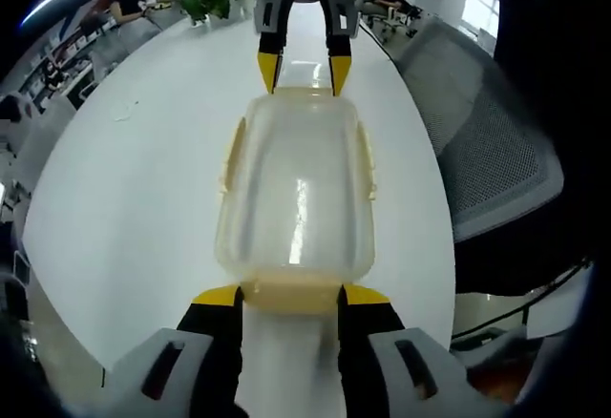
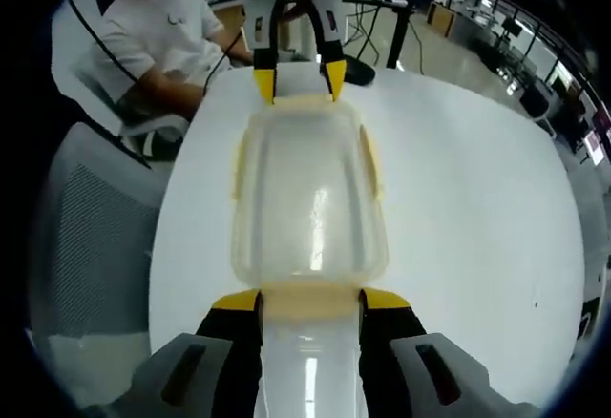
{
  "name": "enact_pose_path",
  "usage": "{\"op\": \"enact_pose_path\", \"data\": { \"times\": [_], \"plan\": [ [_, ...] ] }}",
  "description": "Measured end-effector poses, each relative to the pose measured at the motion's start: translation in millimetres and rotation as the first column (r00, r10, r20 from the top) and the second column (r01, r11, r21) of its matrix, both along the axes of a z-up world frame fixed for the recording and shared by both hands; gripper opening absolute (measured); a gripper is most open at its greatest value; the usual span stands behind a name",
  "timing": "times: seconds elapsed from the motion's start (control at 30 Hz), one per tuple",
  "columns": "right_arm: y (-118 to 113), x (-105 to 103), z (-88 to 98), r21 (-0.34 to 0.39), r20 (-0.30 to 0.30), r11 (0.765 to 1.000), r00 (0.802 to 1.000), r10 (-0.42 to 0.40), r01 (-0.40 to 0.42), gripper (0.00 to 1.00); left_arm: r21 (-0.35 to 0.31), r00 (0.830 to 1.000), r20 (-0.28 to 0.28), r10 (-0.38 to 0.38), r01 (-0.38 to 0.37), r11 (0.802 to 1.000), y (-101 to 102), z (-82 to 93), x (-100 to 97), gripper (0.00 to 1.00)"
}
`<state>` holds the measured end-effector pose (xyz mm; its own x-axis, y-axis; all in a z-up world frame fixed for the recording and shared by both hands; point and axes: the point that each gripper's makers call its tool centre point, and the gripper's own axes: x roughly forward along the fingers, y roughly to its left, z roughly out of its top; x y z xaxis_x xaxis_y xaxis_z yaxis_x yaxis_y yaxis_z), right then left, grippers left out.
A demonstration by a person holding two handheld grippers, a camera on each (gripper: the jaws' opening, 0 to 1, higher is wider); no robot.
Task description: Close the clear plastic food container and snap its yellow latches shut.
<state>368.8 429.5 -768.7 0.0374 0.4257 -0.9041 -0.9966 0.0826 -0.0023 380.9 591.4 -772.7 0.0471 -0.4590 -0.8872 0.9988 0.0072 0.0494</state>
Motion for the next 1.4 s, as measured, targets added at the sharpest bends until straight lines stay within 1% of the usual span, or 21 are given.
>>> {"op": "enact_pose_path", "data": {
  "times": [0.13, 0.23, 0.43, 0.5, 0.57, 0.7, 0.87, 1.07, 1.3, 1.4],
  "plan": [
    [-4, 4, 7.4, 0.002, 0.012, 1.000, 1.000, -0.001, 0.001, 0.38, -0.006, 1.000, 0.012, 0.003, -0.003, 1.000, -4, 8.6, 3.8, 0.37],
    [-7, 6, 8.6, 0.004, 0.019, 1.000, 1.000, -0.002, 0.002, 0.38, -0.010, 1.000, 0.014, 0.004, -0.004, 1.000, -7, 12.4, 4.2, 0.37],
    [-13, 0, 7.6, 0.015, 0.011, 1.000, 1.000, -0.007, 0.007, 0.38, 0.005, 1.000, 0.008, -0.004, 0.004, 1.000, -13, 11.7, 0.8, 0.37],
    [-16, 1, 7.8, 0.009, 0.018, 1.000, 1.000, -0.009, 0.009, 0.38, 0.005, 1.000, 0.019, -0.012, 0.012, 1.000, -16, 12.5, 1.4, 0.37],
    [-19, 0, 8.2, 0.006, 0.014, 1.000, 1.000, -0.010, 0.010, 0.38, 0.003, 1.000, 0.011, -0.009, 0.009, 1.000, -20, 14.0, 0.7, 0.37],
    [-26, 2, 9.7, 0.013, 0.016, 1.000, 1.000, -0.013, 0.013, 0.38, 0.005, 1.000, 0.014, -0.012, 0.012, 1.000, -26, 12.5, 2.5, 0.37],
    [-38, 1, 9.3, -0.003, 0.025, 1.000, 1.000, -0.014, 0.014, 0.38, 0.002, 1.000, 0.021, -0.013, 0.013, 1.000, -39, 13.1, 1.8, 0.37],
    [-52, -2, 7.6, -0.008, 0.019, 1.000, 1.000, -0.022, 0.022, 0.38, -0.006, 1.000, 0.022, -0.022, 0.022, 1.000, -52, 14.7, 0.4, 0.37],
    [-69, -6, 7.6, -0.007, 0.022, 1.000, 1.000, -0.020, 0.020, 0.38, 0.009, 1.000, 0.018, -0.024, 0.024, 1.000, -69, 13.4, -3.1, 0.37],
    [-78, -6, 8.5, -0.005, 0.023, 1.000, 0.999, -0.024, 0.024, 0.38, 0.004, 1.000, 0.019, -0.023, 0.023, 1.000, -79, 14.8, -3.9, 0.37]
  ]
}}
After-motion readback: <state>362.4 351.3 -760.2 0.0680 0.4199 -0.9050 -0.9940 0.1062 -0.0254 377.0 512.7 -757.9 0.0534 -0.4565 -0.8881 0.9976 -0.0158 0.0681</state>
